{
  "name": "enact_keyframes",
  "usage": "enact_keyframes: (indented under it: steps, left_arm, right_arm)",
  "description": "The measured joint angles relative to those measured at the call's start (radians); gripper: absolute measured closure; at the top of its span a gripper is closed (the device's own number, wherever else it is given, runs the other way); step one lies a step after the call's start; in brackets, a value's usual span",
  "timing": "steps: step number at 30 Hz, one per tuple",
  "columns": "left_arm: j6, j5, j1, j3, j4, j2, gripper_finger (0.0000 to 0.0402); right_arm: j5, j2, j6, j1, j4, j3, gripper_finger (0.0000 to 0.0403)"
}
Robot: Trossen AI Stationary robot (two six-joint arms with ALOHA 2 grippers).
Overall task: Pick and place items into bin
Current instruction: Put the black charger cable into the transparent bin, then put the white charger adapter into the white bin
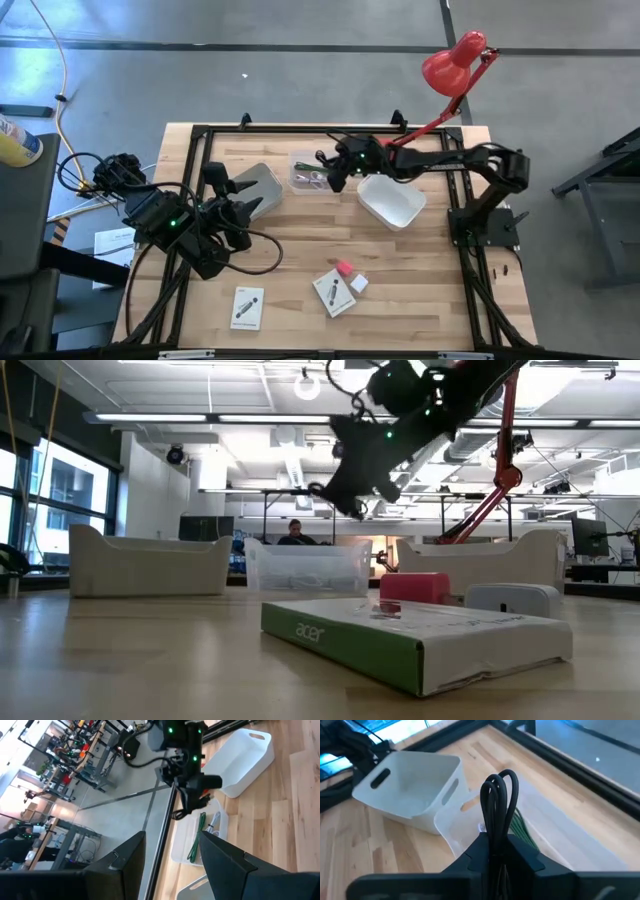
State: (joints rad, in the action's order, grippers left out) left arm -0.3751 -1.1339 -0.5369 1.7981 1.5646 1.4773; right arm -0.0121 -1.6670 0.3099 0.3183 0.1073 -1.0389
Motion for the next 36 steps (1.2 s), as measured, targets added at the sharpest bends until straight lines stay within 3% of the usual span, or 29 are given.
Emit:
enact_keyframes:
  steps: [5, 14, 25, 31, 36]
  left_arm:
    - [0.000, 0.000, 0.000, 0.000, -0.003, 0.000, 0.0229]
    - [-0.001, -0.028, 0.000, 0.000, -0.026, 0.000, 0.0229]
    - [-0.001, -0.030, 0.000, 0.000, -0.029, 0.000, 0.0229]
    - [0.000, -0.030, 0.000, 0.000, -0.029, 0.000, 0.0229]
    - [0.001, -0.052, 0.000, 0.000, -0.027, 0.000, 0.0229]
  right_arm:
    - [0.016, -0.048, -0.001, 0.016, 0.012, 0.000, 0.0342]
    - [0.023, -0.099, -0.006, 0.031, 0.047, 0.000, 0.0358]
    - [0.029, -0.098, -0.038, 0.031, 0.088, -0.001, 0.0275]
    - [0.147, -0.052, -0.063, 0.028, 0.092, -0.001, 0.0247]
    - [0.251, 0.029, -0.086, 0.006, 0.043, -0.001, 0.0250]
